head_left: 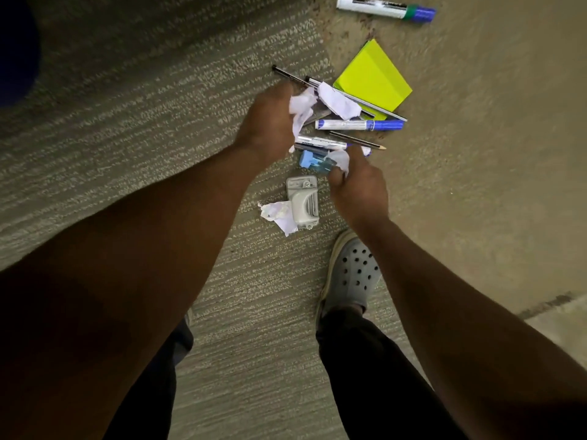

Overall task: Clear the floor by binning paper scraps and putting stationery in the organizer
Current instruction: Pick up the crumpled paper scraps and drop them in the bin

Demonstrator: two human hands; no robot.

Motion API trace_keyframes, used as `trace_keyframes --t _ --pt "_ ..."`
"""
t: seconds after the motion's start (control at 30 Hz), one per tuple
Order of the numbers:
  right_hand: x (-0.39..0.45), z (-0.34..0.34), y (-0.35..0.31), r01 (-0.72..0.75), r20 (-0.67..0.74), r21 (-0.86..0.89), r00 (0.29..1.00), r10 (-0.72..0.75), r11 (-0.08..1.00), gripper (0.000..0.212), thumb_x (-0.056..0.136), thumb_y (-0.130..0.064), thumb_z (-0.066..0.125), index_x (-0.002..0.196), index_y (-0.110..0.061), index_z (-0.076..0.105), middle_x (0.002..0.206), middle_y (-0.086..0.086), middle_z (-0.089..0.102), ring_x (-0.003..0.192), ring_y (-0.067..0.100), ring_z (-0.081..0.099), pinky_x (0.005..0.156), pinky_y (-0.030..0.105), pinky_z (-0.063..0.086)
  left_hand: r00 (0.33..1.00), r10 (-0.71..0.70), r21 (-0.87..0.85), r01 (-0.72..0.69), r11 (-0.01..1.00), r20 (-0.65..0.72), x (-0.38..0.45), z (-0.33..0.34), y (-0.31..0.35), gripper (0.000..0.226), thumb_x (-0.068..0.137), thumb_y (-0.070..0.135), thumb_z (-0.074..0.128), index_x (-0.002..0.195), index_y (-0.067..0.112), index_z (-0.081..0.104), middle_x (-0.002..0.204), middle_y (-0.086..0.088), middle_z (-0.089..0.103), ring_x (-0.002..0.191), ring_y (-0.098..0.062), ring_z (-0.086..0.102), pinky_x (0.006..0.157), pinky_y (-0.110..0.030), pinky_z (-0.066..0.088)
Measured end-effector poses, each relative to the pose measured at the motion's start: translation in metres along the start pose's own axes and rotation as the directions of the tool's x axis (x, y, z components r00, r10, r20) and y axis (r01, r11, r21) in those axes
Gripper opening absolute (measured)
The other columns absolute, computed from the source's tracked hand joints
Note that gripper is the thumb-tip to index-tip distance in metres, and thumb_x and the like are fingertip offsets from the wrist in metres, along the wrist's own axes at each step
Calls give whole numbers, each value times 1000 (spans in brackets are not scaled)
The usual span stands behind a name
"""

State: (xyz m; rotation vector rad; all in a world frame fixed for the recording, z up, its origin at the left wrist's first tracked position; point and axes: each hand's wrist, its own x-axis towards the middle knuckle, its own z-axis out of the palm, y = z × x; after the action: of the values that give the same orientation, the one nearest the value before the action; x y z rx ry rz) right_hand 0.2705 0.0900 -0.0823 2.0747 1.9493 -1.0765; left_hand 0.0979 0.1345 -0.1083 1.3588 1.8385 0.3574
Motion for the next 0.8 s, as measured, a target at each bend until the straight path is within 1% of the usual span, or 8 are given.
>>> trace_keyframes --t 0.13,0.23,0.33,0.43,0.53,0.63,0.7,0.8 --pt "-20 4 10 -103 1 47 995 103 994 30 89 -42 61 108 -19 59 93 12 73 84 34 67 68 34 50 971 -214 -77 206 975 -106 -6 -12 -12 31 91 5 49 121 2 50 111 -21 64 95 -30 61 71 -25 40" --pt "-15 4 9 -165 -62 40 984 168 985 31 85 -45 62 106 -22 63 94 12 73 87 34 66 72 36 49 983 -175 -44 173 984 -53 -11 -17 -19 35 89 1 48 122 8 54 114 -18 64 102 -32 60 77 -27 42" --pt "12 2 -2 -108 -169 -1 980 106 994 35 85 -46 59 109 -22 63 92 13 73 85 35 66 68 36 47 996 -86 -22 86 996 16 -8 -21 -14 47 84 -4 46 124 12 63 118 -18 66 106 -30 62 86 -31 49" --pt "49 -1 -16 -36 -234 -86 972 15 996 32 86 -43 58 109 -21 58 94 14 71 91 38 65 64 37 42 996 -48 -57 52 997 71 -2 -22 -3 44 82 10 48 121 15 67 114 -15 70 95 -20 67 76 -20 48" --pt "76 -3 -26 36 -219 -166 973 -73 985 28 87 -37 57 106 -17 55 92 14 70 89 39 64 60 36 32 994 -30 23 27 999 103 6 -18 4 32 85 27 58 112 15 69 107 -13 71 94 -27 68 74 -27 50" --pt "91 -6 -27 92 -171 -294 974 -147 951 29 89 -33 57 112 -15 53 96 15 69 91 39 63 60 38 31 984 -84 199 52 979 158 6 -10 5 57 80 45 71 129 21 53 122 -18 58 109 -35 58 86 -38 47" --pt "97 -7 -24 138 -106 -375 976 -190 917 28 91 -28 53 116 -15 50 100 15 68 95 39 62 61 38 32 979 -72 233 26 972 193 0 -2 5 67 79 45 73 137 24 44 127 -19 50 111 -38 57 87 -41 48" --pt "99 -12 -20 211 -53 -437 964 -260 874 21 94 -21 46 114 -15 51 102 16 66 94 39 61 61 39 34 987 -14 275 -30 961 158 -5 6 2 49 89 32 64 134 24 48 127 -18 48 109 -39 58 88 -42 49"
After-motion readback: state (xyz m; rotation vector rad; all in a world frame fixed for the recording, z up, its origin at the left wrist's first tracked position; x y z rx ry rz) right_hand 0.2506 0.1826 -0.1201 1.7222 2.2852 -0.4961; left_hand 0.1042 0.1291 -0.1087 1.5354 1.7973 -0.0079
